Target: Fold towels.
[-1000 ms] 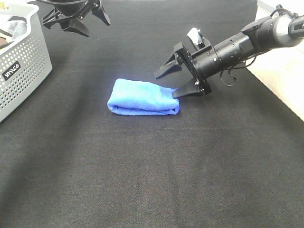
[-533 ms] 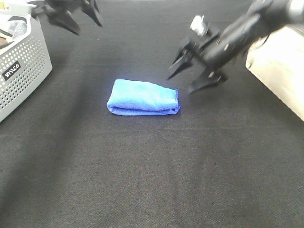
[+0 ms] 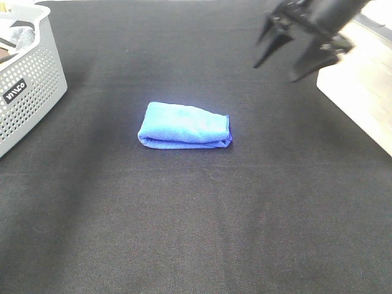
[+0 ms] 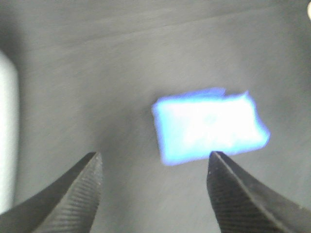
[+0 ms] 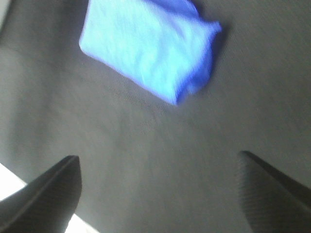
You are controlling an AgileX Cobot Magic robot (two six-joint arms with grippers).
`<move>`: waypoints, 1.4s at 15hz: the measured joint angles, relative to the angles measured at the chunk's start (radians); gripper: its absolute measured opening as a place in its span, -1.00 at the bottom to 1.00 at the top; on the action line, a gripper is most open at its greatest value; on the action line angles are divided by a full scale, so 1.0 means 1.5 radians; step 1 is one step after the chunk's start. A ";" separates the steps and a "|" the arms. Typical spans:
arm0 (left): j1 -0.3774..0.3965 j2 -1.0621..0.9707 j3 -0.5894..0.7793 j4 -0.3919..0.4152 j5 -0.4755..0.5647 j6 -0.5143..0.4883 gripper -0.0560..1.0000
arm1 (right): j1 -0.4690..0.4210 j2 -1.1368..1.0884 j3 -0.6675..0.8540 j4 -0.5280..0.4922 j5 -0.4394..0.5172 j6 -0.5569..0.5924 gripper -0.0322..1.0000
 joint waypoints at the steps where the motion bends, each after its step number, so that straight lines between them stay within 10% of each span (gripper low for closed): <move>1: 0.000 -0.049 0.063 0.017 0.000 0.003 0.25 | 0.000 -0.041 0.047 -0.013 0.000 0.002 0.63; 13: 0.000 -0.823 0.779 0.070 0.006 0.013 0.25 | 0.001 -0.730 0.655 -0.069 -0.122 0.016 0.62; 21: 0.000 -1.157 0.983 0.071 -0.103 0.069 0.25 | 0.001 -1.120 0.747 -0.237 -0.081 0.023 0.62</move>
